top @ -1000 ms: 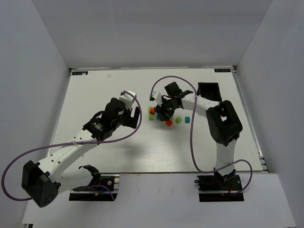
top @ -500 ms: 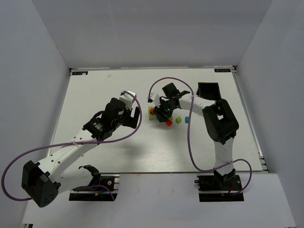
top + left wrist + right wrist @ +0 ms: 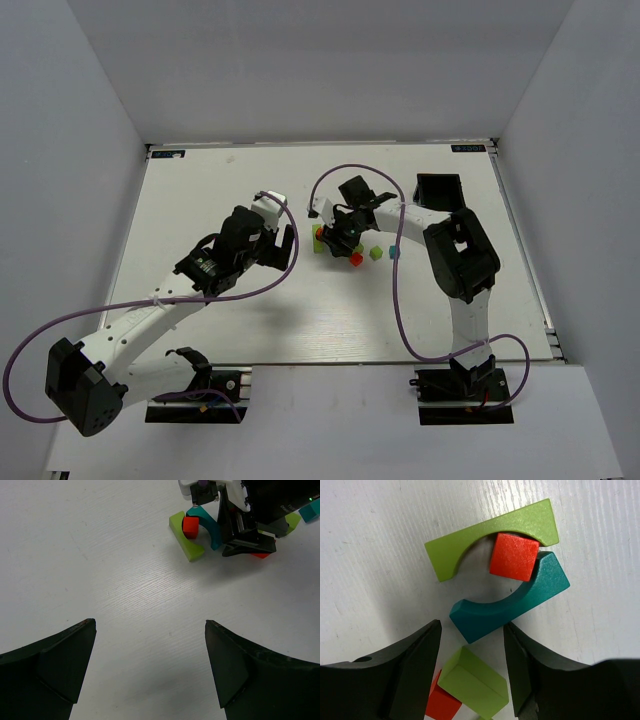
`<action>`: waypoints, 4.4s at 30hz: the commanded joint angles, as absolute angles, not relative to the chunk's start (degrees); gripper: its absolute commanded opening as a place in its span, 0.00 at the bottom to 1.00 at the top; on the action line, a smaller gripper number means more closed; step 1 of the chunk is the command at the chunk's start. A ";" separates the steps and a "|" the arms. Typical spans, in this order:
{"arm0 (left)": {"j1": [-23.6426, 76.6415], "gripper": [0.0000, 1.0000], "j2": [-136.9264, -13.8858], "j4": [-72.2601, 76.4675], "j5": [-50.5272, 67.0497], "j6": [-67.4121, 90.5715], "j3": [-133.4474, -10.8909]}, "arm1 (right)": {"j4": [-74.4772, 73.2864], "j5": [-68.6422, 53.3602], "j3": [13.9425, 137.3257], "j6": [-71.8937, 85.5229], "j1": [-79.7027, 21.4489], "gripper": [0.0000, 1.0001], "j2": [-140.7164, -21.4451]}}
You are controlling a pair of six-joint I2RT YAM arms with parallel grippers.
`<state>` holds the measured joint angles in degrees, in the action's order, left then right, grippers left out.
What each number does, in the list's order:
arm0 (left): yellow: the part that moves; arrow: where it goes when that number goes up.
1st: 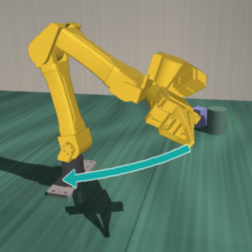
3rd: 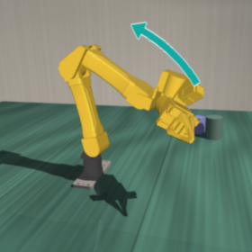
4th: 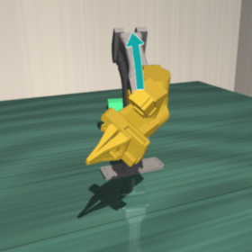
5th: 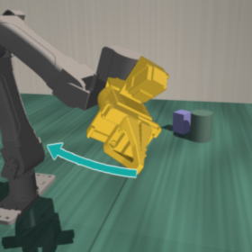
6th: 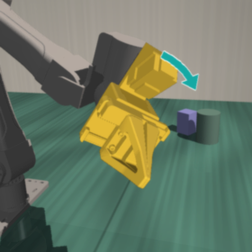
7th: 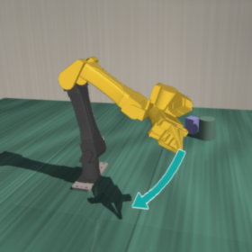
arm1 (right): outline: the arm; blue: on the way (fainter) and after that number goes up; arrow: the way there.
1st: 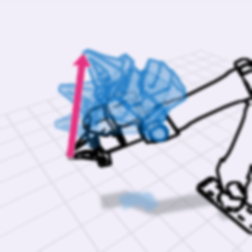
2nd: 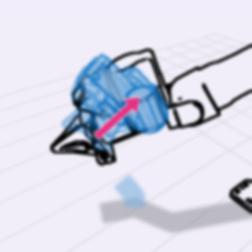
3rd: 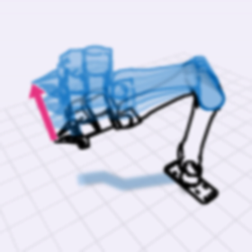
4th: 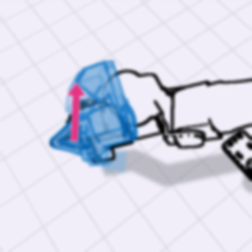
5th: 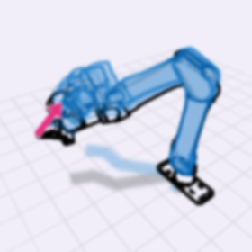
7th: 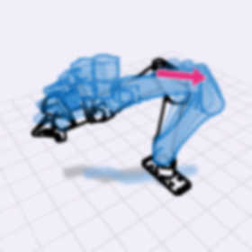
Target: Build the wood block tower
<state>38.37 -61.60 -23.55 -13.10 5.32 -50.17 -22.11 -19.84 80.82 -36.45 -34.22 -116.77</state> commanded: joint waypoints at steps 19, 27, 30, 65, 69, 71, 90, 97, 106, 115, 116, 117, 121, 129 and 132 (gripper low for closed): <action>38.23 1.00 -61.17 -23.38 -13.80 4.92 -50.10 | -19.07 -19.42 81.83 -37.79 -35.33 0.59 -117.60; 38.23 1.00 -61.17 -23.38 -13.80 4.92 -50.10 | -18.72 -19.42 81.74 -37.36 -35.42 0.59 -117.51; 38.23 1.00 -61.17 -23.38 -13.80 4.92 -50.10 | -18.55 -19.51 81.74 -37.44 -35.51 0.59 -117.60; 38.23 1.00 -61.69 -23.38 -13.80 4.92 -50.10 | -16.96 -19.33 81.12 -37.61 -35.60 0.56 -117.51; 38.23 1.00 -61.70 -23.38 -13.80 4.92 -50.10 | -16.44 -19.16 80.51 -38.41 -35.51 0.56 -117.24; 38.23 1.00 -61.70 -23.38 -13.80 4.92 -50.10 | -16.52 -19.34 80.42 -38.67 -35.59 0.58 -117.33; 38.23 1.00 -61.70 -23.38 -13.80 4.92 -50.10 | -16.44 -18.81 80.42 -40.08 -35.33 0.59 -117.69; 38.23 1.00 -61.70 -23.38 -13.80 4.92 -50.10 | -16.26 -18.28 80.68 -40.69 -35.24 0.60 -117.95; 38.23 1.00 -62.23 -23.38 -13.80 4.92 -50.10 | -16.43 -18.02 80.68 -41.13 -34.98 0.62 -118.04; 38.23 1.00 -62.23 -23.38 -13.80 4.92 -50.10 | -19.78 -18.45 81.48 -41.48 -34.63 0.69 -116.90; 38.23 1.00 -62.23 -23.38 -13.80 4.92 -50.10 | -19.78 -18.46 81.13 -41.31 -34.54 0.69 -116.46; 38.23 1.00 -62.23 -23.38 -13.80 4.92 -50.10 | -19.86 -18.54 80.86 -41.40 -34.19 0.70 -115.93; 38.23 1.00 -62.23 -23.38 -13.80 4.92 -50.10 | -20.30 -18.98 79.89 -41.22 -33.75 0.73 -114.44; 38.23 1.00 -62.23 -23.38 -13.80 4.92 -50.10 | -22.59 -21.44 74.81 -41.49 -32.87 0.75 -107.94; 38.23 1.00 -61.70 -23.38 -13.80 4.92 -50.10 | -22.67 -22.59 73.57 -41.49 -32.78 0.75 -103.54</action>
<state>38.37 -62.54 -23.55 -13.10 5.32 -50.17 -21.96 -19.68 74.15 -40.97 -32.99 -109.08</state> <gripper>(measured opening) 0.997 0.745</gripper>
